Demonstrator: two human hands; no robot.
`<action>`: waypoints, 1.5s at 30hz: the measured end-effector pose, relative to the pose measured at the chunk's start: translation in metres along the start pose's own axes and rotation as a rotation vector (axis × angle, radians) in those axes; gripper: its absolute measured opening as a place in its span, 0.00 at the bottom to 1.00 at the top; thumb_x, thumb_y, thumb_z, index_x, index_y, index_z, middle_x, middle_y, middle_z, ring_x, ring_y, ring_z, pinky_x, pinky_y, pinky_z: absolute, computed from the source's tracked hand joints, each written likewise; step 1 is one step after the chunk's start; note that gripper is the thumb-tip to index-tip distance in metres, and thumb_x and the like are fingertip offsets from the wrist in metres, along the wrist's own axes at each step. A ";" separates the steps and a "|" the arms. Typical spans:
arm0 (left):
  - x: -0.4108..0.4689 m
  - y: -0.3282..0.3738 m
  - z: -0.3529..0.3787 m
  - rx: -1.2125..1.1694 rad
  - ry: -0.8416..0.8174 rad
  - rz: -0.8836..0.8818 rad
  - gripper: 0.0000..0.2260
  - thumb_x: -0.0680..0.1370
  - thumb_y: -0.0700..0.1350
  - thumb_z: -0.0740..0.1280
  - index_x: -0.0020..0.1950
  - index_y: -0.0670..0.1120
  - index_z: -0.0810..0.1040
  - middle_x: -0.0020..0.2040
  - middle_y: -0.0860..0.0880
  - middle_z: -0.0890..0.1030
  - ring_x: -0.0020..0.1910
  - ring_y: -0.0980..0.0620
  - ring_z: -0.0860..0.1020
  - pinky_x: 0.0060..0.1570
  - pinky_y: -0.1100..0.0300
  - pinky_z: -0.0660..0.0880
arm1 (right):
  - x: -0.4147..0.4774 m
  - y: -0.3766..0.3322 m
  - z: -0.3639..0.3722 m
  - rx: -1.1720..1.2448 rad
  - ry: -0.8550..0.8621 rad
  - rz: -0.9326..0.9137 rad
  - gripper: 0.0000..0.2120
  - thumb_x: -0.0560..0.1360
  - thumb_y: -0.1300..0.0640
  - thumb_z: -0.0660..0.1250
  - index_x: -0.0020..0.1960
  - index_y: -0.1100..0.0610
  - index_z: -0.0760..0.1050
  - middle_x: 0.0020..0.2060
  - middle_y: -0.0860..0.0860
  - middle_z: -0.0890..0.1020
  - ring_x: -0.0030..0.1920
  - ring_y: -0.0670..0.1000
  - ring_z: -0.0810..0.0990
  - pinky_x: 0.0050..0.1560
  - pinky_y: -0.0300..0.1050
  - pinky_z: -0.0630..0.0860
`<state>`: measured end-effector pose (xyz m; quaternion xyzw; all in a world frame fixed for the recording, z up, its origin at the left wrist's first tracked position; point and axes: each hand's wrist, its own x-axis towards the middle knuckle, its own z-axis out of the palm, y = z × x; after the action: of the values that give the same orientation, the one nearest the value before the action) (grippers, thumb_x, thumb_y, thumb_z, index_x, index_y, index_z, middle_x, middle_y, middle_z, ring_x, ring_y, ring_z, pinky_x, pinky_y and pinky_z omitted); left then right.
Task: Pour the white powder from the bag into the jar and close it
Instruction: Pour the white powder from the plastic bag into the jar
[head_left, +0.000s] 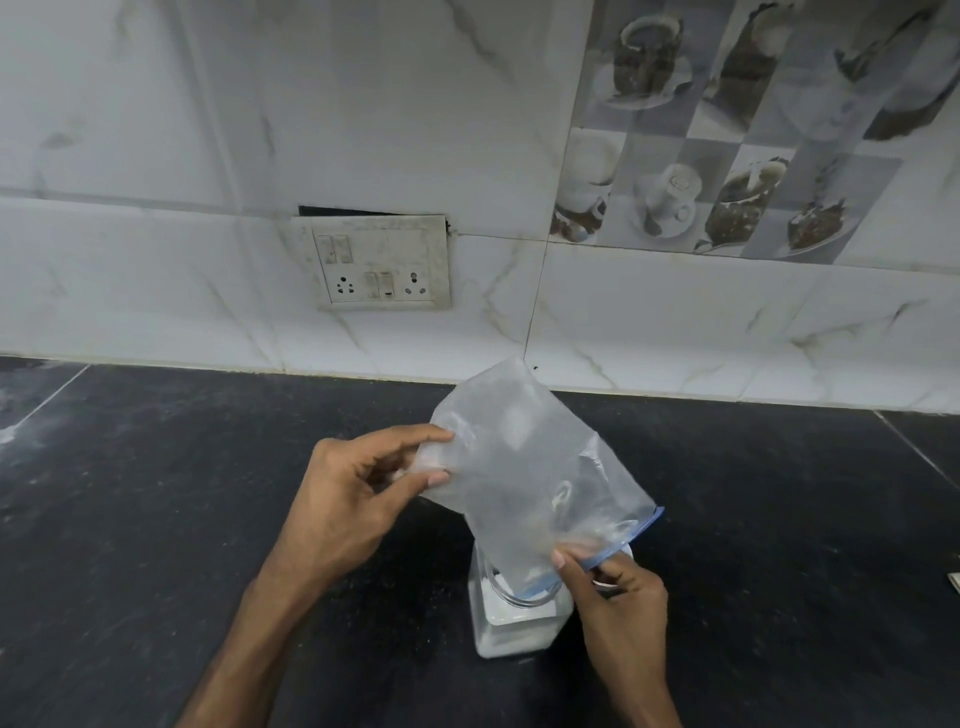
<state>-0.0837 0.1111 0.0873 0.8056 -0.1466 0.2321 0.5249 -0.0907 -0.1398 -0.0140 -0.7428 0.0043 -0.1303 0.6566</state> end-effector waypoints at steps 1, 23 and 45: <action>-0.001 -0.002 0.000 0.012 -0.011 0.004 0.14 0.72 0.36 0.75 0.54 0.52 0.85 0.45 0.59 0.87 0.42 0.57 0.86 0.44 0.59 0.83 | 0.001 0.000 0.000 0.014 0.011 0.006 0.17 0.69 0.64 0.78 0.40 0.40 0.87 0.39 0.43 0.88 0.40 0.41 0.86 0.41 0.30 0.79; -0.008 0.000 0.000 0.015 0.061 0.028 0.10 0.71 0.37 0.73 0.48 0.49 0.87 0.46 0.58 0.87 0.46 0.59 0.86 0.49 0.65 0.81 | 0.004 -0.003 -0.005 -0.007 -0.061 0.045 0.15 0.69 0.64 0.78 0.39 0.43 0.87 0.39 0.44 0.89 0.42 0.42 0.87 0.42 0.32 0.79; -0.012 -0.004 -0.005 -0.045 0.112 0.046 0.11 0.72 0.37 0.75 0.51 0.50 0.86 0.50 0.56 0.87 0.50 0.57 0.85 0.52 0.63 0.81 | 0.003 -0.014 -0.004 0.057 0.016 0.088 0.14 0.67 0.67 0.78 0.37 0.46 0.88 0.38 0.48 0.89 0.40 0.43 0.87 0.41 0.31 0.79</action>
<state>-0.0929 0.1174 0.0793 0.7757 -0.1404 0.2855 0.5450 -0.0912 -0.1420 0.0001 -0.7217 0.0384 -0.1073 0.6827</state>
